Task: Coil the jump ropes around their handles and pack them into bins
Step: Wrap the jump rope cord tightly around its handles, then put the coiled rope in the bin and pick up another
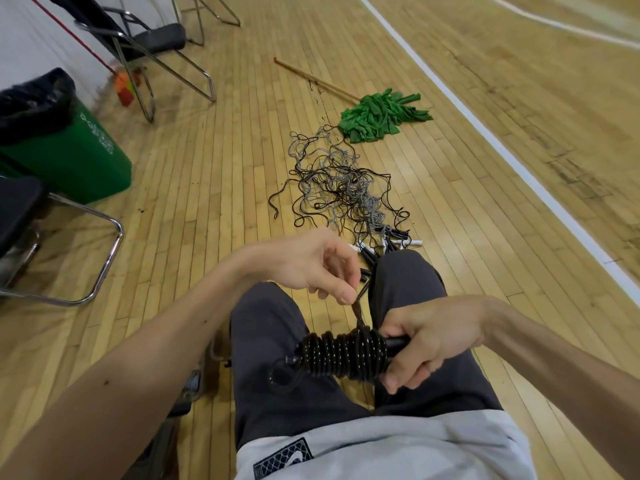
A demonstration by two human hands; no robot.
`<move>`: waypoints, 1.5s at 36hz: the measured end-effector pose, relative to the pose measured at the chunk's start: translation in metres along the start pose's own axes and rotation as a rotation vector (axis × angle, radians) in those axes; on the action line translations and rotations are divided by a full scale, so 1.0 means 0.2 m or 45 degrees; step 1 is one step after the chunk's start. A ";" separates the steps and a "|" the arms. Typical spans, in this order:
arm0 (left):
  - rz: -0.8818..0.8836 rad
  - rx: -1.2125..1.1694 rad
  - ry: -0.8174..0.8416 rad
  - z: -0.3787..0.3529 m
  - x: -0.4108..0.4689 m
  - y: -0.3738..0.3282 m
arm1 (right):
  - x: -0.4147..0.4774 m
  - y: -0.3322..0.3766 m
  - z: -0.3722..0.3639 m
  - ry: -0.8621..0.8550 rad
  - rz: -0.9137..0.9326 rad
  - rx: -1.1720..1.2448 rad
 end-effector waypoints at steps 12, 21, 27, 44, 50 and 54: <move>-0.170 -0.361 -0.437 0.02 -0.04 0.12 | -0.08 0.13 0.09 0.084 0.483 0.402; 0.052 -0.638 -0.947 0.03 -0.08 0.26 | -0.04 0.11 0.29 -0.282 0.527 0.680; 0.116 -0.712 -1.032 -0.01 -0.13 0.38 | 0.09 0.08 0.39 -0.654 0.322 0.587; 0.361 -1.058 -1.699 0.32 -1.11 1.19 | 1.10 0.93 0.33 -0.861 0.004 -0.671; 0.595 -1.167 -1.885 0.33 -1.32 1.69 | 1.67 0.97 0.32 -0.596 -0.013 -0.789; 0.722 -1.325 -1.844 0.24 -1.23 2.09 | 2.00 0.82 0.43 -0.366 -0.156 -0.848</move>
Point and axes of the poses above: each hand's wrist, its own x-axis towards the middle knuckle, its own z-axis out of the back of the hand, y = z × x, the point moved 9 cm from there along x, towards the middle knuckle, and after that the axes turned 8 degrees about -z, right-handed, at the moved point
